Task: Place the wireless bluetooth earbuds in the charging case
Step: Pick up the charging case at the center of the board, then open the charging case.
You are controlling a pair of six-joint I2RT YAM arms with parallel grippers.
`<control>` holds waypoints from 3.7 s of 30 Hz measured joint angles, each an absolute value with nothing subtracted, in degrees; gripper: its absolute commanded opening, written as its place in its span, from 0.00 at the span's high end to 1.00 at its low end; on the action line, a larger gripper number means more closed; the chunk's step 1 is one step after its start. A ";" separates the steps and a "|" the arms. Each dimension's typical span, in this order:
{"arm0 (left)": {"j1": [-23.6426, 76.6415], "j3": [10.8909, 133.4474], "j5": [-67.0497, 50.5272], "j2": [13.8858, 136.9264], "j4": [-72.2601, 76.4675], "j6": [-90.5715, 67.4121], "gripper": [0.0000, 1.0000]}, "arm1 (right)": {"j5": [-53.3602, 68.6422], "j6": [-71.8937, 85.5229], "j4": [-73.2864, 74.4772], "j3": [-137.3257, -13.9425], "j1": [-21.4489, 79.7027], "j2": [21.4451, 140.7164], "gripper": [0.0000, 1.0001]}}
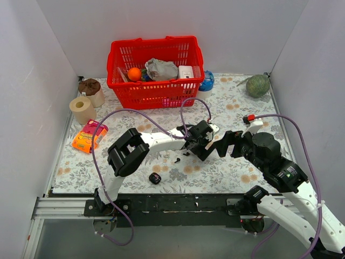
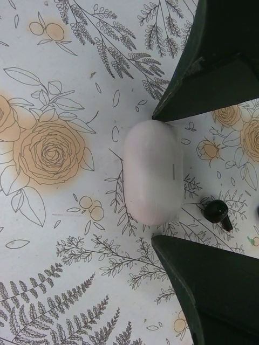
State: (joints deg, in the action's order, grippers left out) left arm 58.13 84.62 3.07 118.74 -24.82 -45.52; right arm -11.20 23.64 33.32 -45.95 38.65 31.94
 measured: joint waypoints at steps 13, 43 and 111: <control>58.04 84.60 2.92 118.80 -24.29 -46.22 0.16 | -11.20 23.83 33.32 -45.93 38.65 31.90 0.02; 59.18 85.23 8.23 119.57 -24.56 -49.41 0.22 | -11.49 24.12 33.41 -44.10 38.65 30.35 0.02; 59.86 18.74 -0.97 51.81 36.80 -26.39 1.00 | 3.49 22.22 29.71 -63.86 53.36 65.60 0.14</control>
